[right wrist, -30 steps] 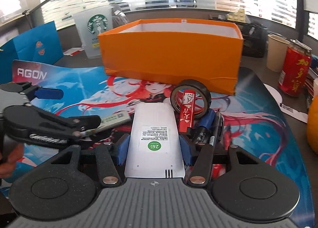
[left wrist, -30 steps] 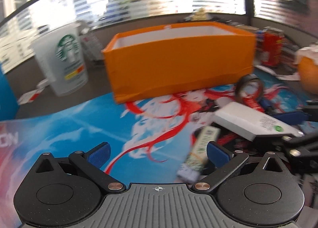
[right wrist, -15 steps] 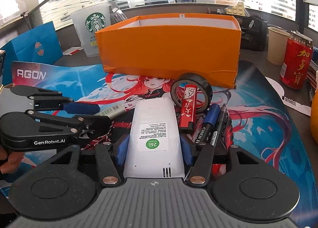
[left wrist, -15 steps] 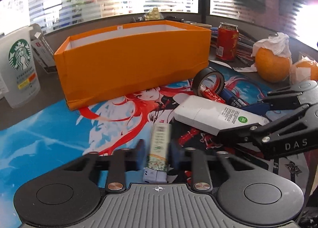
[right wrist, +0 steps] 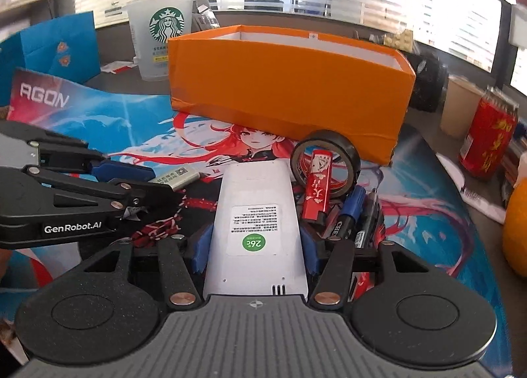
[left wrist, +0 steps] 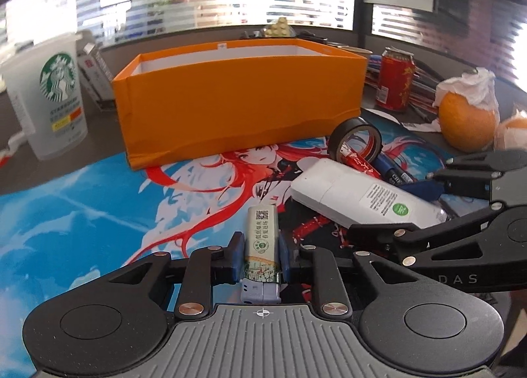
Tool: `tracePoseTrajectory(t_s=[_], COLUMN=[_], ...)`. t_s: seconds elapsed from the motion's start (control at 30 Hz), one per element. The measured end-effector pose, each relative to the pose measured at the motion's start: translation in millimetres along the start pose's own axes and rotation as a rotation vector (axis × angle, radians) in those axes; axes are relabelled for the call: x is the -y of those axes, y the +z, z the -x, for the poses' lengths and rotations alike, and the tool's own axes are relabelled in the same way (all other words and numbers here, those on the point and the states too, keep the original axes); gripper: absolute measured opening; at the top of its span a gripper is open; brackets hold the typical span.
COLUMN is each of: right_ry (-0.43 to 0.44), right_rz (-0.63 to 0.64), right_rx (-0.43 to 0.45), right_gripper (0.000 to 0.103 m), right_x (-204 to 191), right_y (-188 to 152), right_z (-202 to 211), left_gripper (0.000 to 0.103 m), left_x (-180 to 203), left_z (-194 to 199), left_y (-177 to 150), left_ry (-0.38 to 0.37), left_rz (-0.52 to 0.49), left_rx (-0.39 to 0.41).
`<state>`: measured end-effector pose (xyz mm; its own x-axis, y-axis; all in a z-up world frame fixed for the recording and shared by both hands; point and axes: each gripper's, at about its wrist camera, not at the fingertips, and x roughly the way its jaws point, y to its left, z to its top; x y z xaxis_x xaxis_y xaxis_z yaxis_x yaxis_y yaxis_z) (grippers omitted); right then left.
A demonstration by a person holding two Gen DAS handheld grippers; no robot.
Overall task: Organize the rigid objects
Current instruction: 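Grasp the white power bank with the right gripper while the left gripper grasps the small white-green box, then carry the power bank and small box over the orange box with both grippers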
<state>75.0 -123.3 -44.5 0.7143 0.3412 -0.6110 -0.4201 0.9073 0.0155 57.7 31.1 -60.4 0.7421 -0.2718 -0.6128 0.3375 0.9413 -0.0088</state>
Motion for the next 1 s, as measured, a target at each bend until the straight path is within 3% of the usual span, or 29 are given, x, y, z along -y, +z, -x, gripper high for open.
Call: tracePoseTrajectory(t_s=[0.23, 0.43, 1.0], right_ry=[0.215, 0.324, 0.304], right_rz=[-0.287, -0.411, -0.357], right_rx=[-0.035, -0.044, 0.125], right_gripper=[0.051, 0.051, 0.051], right_x=[33.6, 43.0, 56.9], right_y=[4.8, 8.1, 76.7], right_z=[3.0, 6.1, 30.9], left_gripper=[0.02, 0.02, 0.02], left_x=[-18.1, -24.7, -46.2], left_z=[19.6, 31.4, 38.1], left_y=[9.8, 19.1, 97.6], left_ry=[-0.009, -0.018, 0.015], left_rz=[0.097, 0.118, 0.096], left_rx=[0.046, 0.072, 0.161])
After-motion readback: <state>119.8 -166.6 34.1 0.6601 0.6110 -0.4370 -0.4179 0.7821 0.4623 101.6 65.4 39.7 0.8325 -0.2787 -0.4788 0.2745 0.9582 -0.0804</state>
